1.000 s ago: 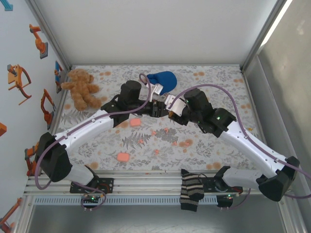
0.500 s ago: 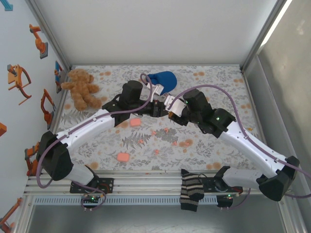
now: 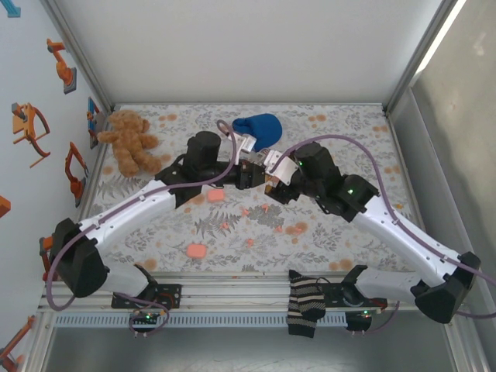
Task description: Insert the wireless bluetooth earbuds into the charging case
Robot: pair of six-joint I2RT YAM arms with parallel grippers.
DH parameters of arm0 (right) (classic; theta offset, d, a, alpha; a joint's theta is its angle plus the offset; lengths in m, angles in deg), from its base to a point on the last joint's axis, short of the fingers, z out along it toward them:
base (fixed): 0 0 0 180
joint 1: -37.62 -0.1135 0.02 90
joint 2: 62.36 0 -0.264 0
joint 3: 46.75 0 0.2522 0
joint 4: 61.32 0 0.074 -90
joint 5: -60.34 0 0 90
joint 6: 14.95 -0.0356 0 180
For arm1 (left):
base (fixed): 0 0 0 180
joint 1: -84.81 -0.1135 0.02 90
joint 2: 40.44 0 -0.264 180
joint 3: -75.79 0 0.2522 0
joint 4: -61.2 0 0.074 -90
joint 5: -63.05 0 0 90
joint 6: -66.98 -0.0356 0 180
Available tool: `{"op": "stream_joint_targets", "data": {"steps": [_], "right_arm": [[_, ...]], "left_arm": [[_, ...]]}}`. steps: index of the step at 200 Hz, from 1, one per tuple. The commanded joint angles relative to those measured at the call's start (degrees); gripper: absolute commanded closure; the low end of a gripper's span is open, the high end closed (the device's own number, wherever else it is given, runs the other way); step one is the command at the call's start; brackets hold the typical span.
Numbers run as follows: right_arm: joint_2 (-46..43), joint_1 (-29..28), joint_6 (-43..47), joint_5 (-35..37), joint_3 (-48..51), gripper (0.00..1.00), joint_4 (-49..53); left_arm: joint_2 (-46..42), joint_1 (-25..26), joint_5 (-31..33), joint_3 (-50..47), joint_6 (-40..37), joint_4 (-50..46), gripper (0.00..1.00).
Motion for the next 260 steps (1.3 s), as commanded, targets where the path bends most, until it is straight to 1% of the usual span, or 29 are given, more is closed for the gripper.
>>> {"op": "stream_joint_targets", "data": {"steps": [1,19,41,75,96,119,134,147,181,213,260], "right_arm": [[-4.5,-0.1,-3.3,-2.0,0.9,0.04,-4.3],[-6.7,1.0,-6.8,-7.4,0.8,0.01,-4.9],[-9.2,3.6,-11.9,-15.2,1.7,0.01,-7.2],[-12.2,9.6,-23.2,-29.8,6.6,0.01,-17.5],[-11.9,10.3,-27.5,-34.2,8.5,0.01,-22.3],[-9.9,10.3,-30.5,-38.7,8.4,0.01,-24.4],[-8.6,10.3,-31.5,-39.8,8.3,0.02,-25.7],[-7.7,10.2,-31.9,-40.7,8.2,0.02,-26.8],[-5.7,10.2,-31.4,-40.1,7.1,0.03,-26.9],[-5.6,10.3,-30.4,-36.4,6.6,0.04,-26.6],[-4.3,10.3,-29.8,-33.4,4.5,0.06,-24.7]], "left_arm": [[-4.7,-1.1,3.5,-3.8,-2.8,5.7,0.95],[-7.5,-3.2,3.9,-7.4,-2.8,10.0,0.97],[-10.4,-5.5,3.4,-12.6,-2.8,17.9,0.98],[-13.2,-6.8,1.7,-19.2,-4.8,32.4,0.98],[-13.4,-6.9,0.3,-21.9,-6.3,40.0,0.99],[-12.5,-6.9,-2.3,-25.5,-8.0,52.7,1.0],[-10.9,-6.8,-3.1,-27.5,-8.5,60.8,1.0],[-9.1,-6.9,-4.7,-28.3,-9.2,65.8,1.0],[-5.5,-6.8,-8.3,-28.2,-9.5,72.9,1.0],[-4.2,-6.8,-10.2,-28.1,-11.6,73.7,1.0],[-5.2,-6.8,-11.5,-28.1,-14.2,70.5,1.0]]}}
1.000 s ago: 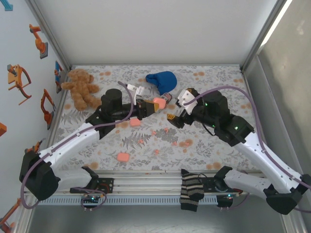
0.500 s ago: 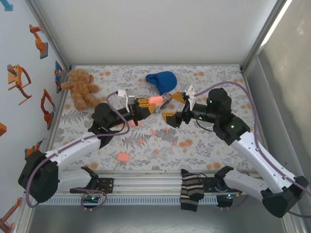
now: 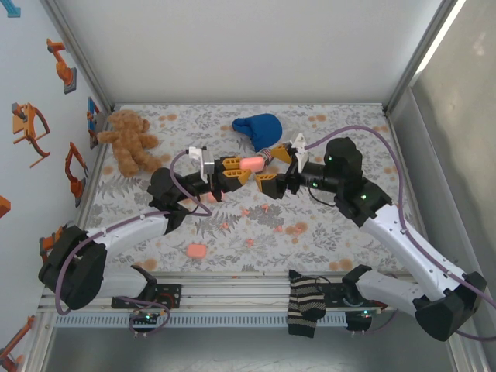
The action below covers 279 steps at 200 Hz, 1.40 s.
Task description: Insert the wireless bluetooth earbuds into the charging case
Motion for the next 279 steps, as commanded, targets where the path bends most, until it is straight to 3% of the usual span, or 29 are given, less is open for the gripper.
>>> {"op": "stream_joint_targets", "data": {"steps": [1,102,279], "right_arm": [[0.8,0.2,0.4,2.2,-3.4,0.07,-0.2],[2.4,0.4,0.5,8.0,-4.9,0.1,0.4],[4.0,1.3,0.0,7.8,-8.8,0.1,1.7]], "left_arm": [[-0.9,-0.1,-2.4,0.0,-2.8,1.3,1.0],[-3.2,-0.1,-3.5,0.2,-5.1,-2.5,1.0],[-3.6,-0.1,-3.3,-0.5,-5.4,-2.8,1.0]]}}
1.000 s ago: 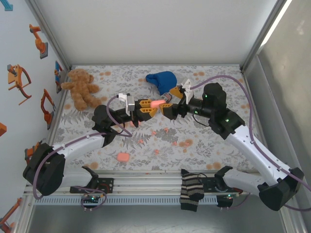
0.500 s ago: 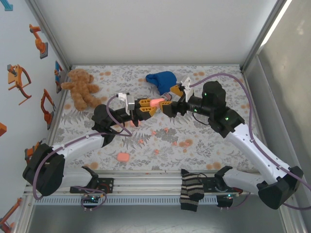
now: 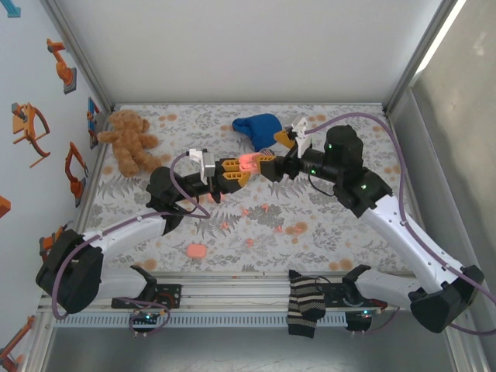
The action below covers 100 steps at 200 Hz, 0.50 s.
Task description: Insert the wireless bluetooth earbuds into the charging case
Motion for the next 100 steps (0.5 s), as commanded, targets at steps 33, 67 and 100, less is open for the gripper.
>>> {"op": "stream_joint_targets", "data": {"steps": [33,67,100], "right_arm": [[-0.6,0.5,-0.4,0.7,-2.4,0.1,1.1],[-3.1,0.5,-2.8,3.0,-3.1,0.12,3.1],[-6.1,0.5,-5.6,9.3,-3.2,0.18,9.4]], "left_arm": [[-2.0,0.3,-1.2,-0.8,-2.0,0.6,1.0],[-4.3,0.3,2.2,-2.8,-4.3,-3.1,1.0],[-10.8,0.2,7.4,-8.1,-8.2,-8.2,1.0]]}}
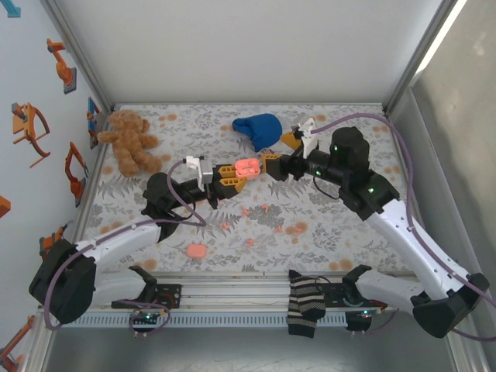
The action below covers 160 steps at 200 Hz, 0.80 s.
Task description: Insert the wireless bluetooth earbuds into the charging case
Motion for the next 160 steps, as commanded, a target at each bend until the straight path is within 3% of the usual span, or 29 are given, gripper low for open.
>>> {"op": "stream_joint_targets", "data": {"steps": [1,33,93,123,160], "right_arm": [[-3.0,0.4,-3.1,5.6,-2.2,0.19,4.8],[-2.6,1.5,-7.0,9.8,-1.0,0.19,12.9],[8.7,3.3,-11.0,4.9,2.5,0.35,20.1],[12.5,3.3,-11.6,5.5,4.4,0.39,25.1],[15.5,3.3,-13.3,4.8,11.8,0.44,23.4]], "left_arm": [[-5.3,0.1,4.0,-3.0,-4.4,-4.1,1.0],[-15.0,0.2,6.8,-6.0,-7.6,-15.6,1.0],[-33.8,0.4,12.1,-8.6,-12.1,-33.4,1.0],[-37.9,0.4,12.4,-8.2,-12.9,-38.0,1.0],[-39.2,0.5,12.6,-8.4,-13.6,-39.2,1.0]]}}
